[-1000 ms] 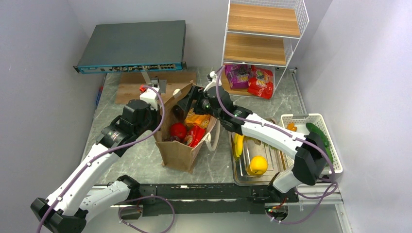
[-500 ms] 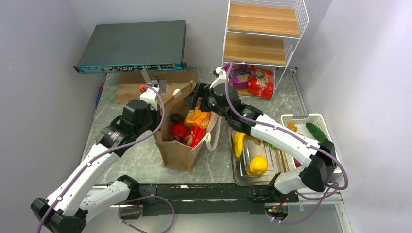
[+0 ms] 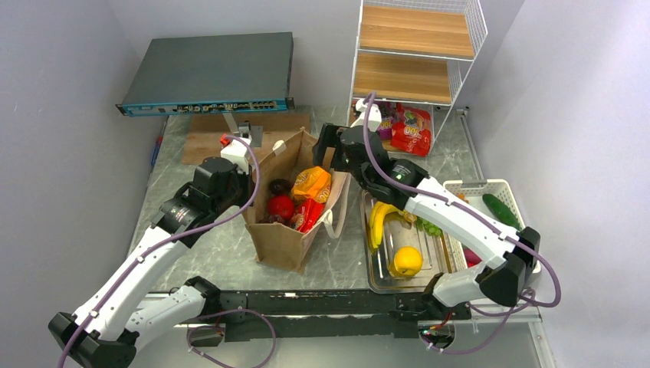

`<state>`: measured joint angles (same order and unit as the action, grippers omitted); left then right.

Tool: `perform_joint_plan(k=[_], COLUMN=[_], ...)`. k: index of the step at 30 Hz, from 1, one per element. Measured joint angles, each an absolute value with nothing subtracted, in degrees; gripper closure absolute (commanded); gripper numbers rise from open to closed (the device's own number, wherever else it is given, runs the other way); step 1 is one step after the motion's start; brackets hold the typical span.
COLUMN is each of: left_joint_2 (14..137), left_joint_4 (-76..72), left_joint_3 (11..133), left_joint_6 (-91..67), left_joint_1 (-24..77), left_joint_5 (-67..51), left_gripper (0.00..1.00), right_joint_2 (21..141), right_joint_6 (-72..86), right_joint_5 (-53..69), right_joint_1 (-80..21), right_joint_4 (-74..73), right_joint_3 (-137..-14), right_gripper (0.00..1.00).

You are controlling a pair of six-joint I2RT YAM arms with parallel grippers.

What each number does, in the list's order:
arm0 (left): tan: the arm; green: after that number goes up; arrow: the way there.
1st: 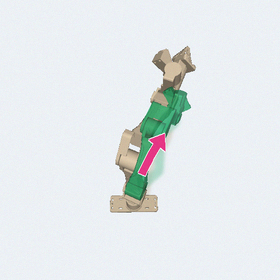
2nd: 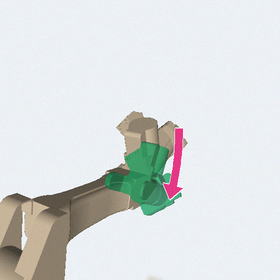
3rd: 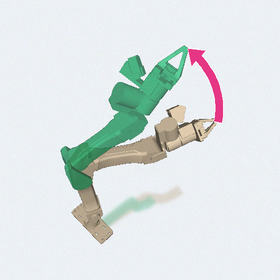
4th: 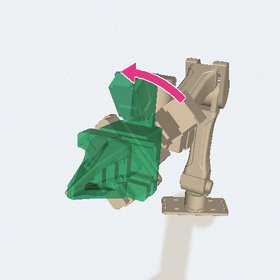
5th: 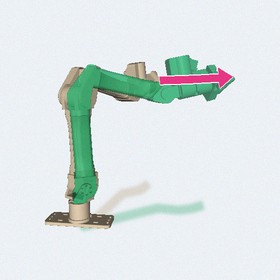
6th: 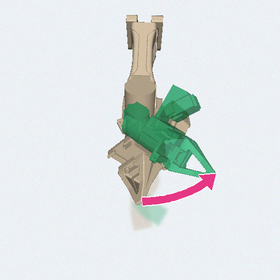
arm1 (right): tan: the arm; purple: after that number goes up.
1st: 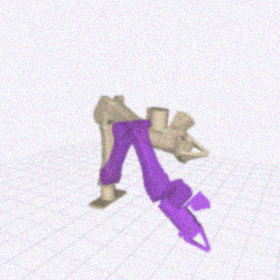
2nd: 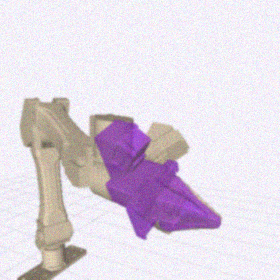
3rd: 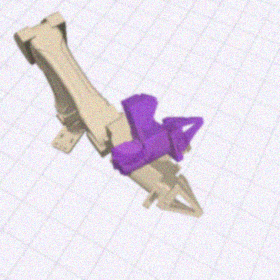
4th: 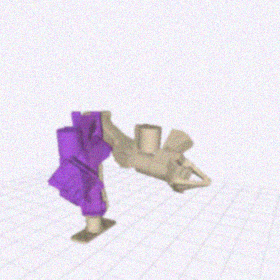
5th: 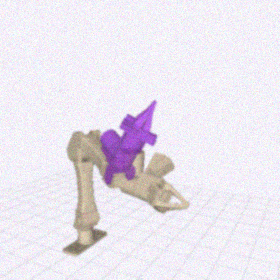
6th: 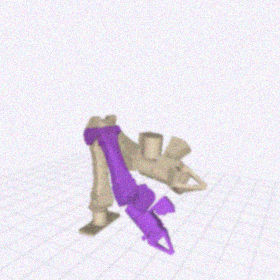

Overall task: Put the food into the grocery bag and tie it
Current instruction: Place the fake vegetable into the grocery bag.

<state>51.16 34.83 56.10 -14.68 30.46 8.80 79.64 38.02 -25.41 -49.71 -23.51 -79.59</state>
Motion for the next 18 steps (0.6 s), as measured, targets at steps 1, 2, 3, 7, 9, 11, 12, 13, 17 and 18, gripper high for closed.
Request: perform_joint_plan(k=[1, 2, 3, 7, 9, 11, 12, 13, 17, 18], left_joint_2=[51.16, 51.16, 51.16, 51.16, 51.18, 51.18, 51.18, 51.18, 51.18, 51.2], left_joint_4=[34.83, 34.81, 34.81, 34.81, 34.81, 34.81, 34.81, 34.83, 34.81, 34.81], left_joint_3=[56.1, 56.1, 56.1, 56.1, 56.1, 56.1, 56.1, 56.1, 56.1, 56.1], left_joint_6=[-14.68, -14.68, -14.68, -14.68, -14.68, -14.68, -14.68, -14.68, -14.68, -14.68], left_joint_1=[30.46, 30.46, 30.46, 30.46, 30.46, 30.46, 30.46, 30.46, 30.46, 30.48], left_joint_5=[8.8, 8.8, 8.8, 8.78, 8.78, 8.75, 8.78, 8.78, 8.78, 8.78], left_gripper=[1.0, 1.0, 1.0, 1.0, 1.0, 1.0, 1.0, 1.0, 1.0, 1.0], right_joint_2=[79.13, 78.63, 78.19, 75.7, 74.61, 73.95, 73.56, 72.9, 67.75, 66.11], right_joint_6=[37.67, 37.36, 37.08, 35.51, 35.38, 36.05, 36.6, 37.21, 39.42, 40.36], right_joint_5=[-27.0, -28.42, -29.58, -32.86, -33.17, -33.67, -34.22, -34.7, -33.58, -31.62], right_joint_1=[-49.71, -49.69, -49.58, -48.27, -46.7, -45.19, -44.53, -43.99, -42.33, -41.3], right_joint_4=[-24.75, -25.82, -26.68, -29.74, -30.65, -31.35, -31.38, -31.2, -29.43, -29.23], right_joint_3=[-79.59, -79.59, -79.59, -79.35, -79.09, -78.96, -78.63, -77.95, -71.77, -70.22], right_gripper=[0.0, 0.0, 0.0, 0.0, 0.0, 0.0, 0.0, 0.0, 0.0, 0.0])
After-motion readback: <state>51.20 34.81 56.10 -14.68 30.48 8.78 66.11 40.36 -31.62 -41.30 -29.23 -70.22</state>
